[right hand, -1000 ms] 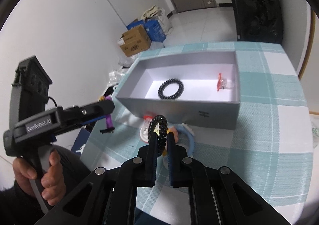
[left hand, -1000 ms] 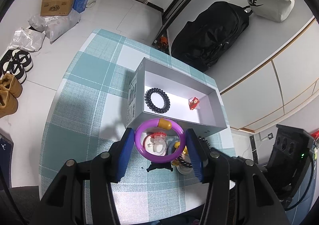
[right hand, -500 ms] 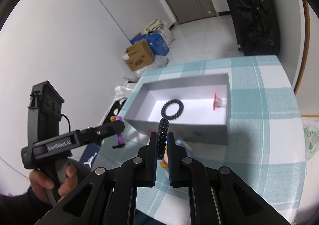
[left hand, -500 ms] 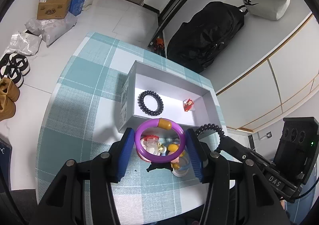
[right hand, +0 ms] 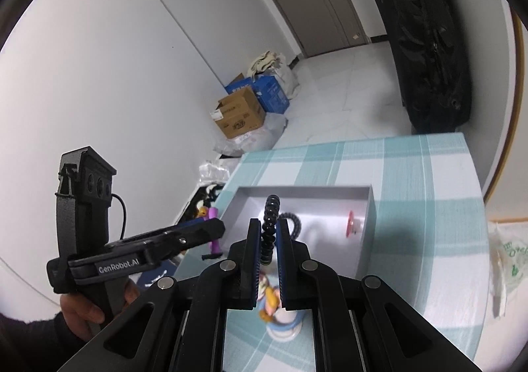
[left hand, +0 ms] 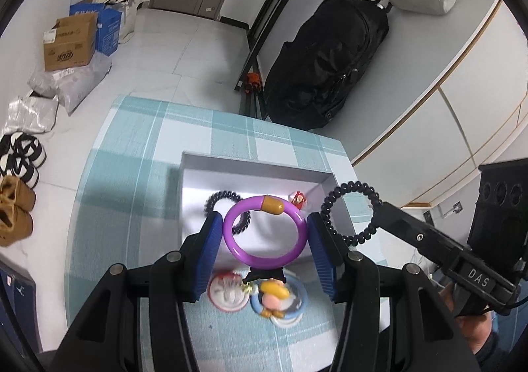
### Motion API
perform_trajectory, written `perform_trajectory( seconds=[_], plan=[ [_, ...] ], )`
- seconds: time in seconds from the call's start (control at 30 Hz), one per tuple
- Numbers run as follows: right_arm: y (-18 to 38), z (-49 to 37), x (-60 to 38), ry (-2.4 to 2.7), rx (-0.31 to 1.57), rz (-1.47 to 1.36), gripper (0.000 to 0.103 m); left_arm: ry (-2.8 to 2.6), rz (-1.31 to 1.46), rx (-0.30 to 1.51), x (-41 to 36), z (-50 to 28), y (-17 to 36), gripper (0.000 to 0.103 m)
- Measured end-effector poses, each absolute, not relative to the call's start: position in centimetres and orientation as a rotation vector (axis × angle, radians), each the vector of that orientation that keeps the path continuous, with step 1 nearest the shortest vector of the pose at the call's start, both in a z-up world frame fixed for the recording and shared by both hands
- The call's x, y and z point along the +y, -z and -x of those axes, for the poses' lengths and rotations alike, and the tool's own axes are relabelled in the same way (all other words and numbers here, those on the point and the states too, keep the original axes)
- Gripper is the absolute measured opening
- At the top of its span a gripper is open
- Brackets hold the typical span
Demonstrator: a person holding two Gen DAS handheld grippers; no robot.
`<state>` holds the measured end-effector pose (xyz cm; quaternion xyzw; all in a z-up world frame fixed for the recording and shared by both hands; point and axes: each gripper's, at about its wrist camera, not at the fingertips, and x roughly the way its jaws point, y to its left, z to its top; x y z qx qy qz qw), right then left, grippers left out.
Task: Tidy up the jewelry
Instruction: 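Carry both bracelets into the grey box and open both grippers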
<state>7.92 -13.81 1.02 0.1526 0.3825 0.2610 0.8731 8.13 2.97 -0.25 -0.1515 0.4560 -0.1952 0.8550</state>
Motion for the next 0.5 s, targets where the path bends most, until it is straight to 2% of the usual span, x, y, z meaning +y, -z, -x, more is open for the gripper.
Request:
perform_trajectory(
  seconds=[0.5],
  plan=[
    [0.7,-12.6,-14.3,-0.565,0.824,-0.295,0.008,0.423,0.271,1.026,1.5,-12.2,2.2,0.047]
  ],
)
